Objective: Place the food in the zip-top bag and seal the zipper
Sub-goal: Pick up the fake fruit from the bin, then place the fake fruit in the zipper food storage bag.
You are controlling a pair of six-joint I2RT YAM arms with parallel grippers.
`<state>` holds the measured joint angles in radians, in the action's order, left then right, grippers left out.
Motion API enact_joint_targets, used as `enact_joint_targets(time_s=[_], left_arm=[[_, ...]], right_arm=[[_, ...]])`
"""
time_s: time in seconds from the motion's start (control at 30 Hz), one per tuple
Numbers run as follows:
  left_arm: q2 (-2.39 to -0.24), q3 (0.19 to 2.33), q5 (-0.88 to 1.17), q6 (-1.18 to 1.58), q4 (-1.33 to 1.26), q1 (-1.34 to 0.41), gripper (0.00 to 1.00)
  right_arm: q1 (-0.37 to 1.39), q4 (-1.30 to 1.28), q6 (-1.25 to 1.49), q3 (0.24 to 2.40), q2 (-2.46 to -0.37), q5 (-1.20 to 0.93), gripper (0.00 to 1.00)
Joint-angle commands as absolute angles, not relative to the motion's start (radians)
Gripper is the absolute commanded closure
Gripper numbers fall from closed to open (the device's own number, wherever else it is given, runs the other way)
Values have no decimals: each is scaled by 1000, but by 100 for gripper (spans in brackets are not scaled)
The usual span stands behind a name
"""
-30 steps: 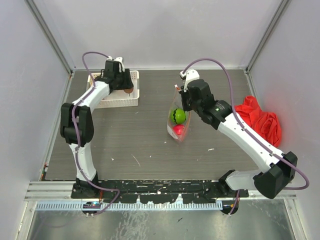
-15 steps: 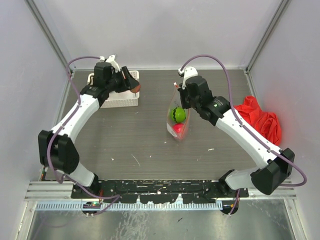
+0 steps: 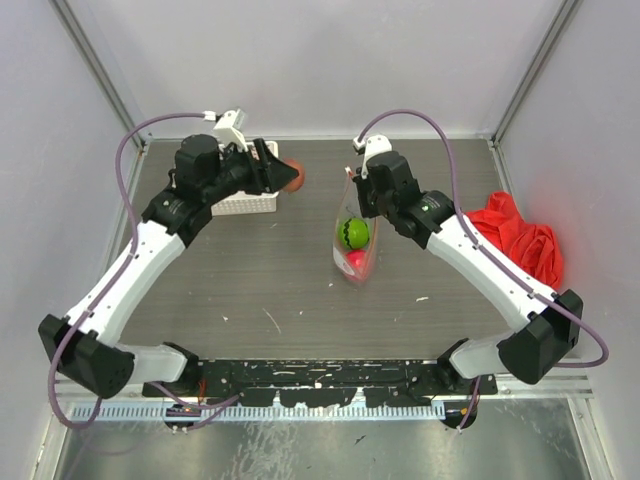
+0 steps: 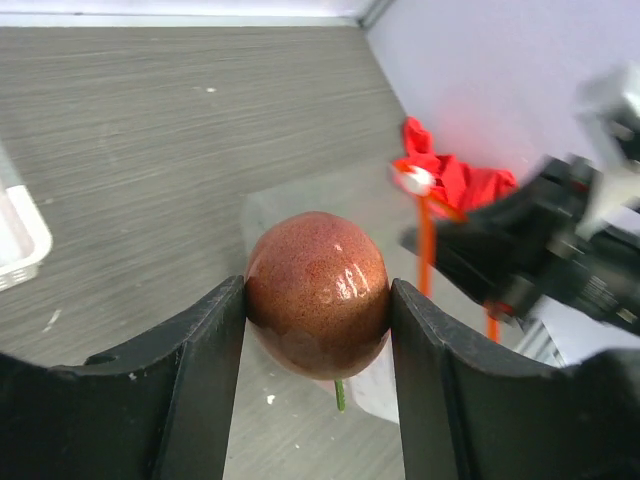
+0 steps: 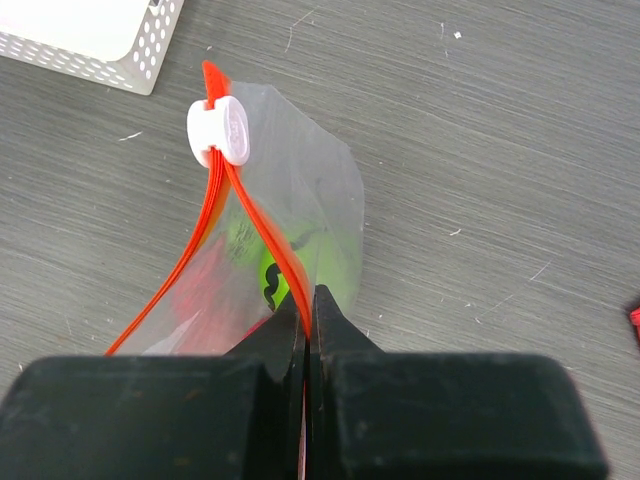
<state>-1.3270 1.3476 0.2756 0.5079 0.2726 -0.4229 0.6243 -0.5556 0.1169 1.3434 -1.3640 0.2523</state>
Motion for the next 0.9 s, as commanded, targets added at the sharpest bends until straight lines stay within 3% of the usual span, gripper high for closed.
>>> enact_joint_targets(time_s=[0.0, 0.4, 0.87], left_arm=[[-1211, 1323, 287, 468, 189, -511, 94], [-1178, 1251, 192, 307, 91, -821, 92], [-1322, 1274, 2, 379, 101, -939, 93]], right_arm=[[620, -508, 148, 1396, -1372, 248, 100], [620, -514, 165, 1400, -1366, 233, 100], [621, -505, 172, 1396, -1351, 187, 99]])
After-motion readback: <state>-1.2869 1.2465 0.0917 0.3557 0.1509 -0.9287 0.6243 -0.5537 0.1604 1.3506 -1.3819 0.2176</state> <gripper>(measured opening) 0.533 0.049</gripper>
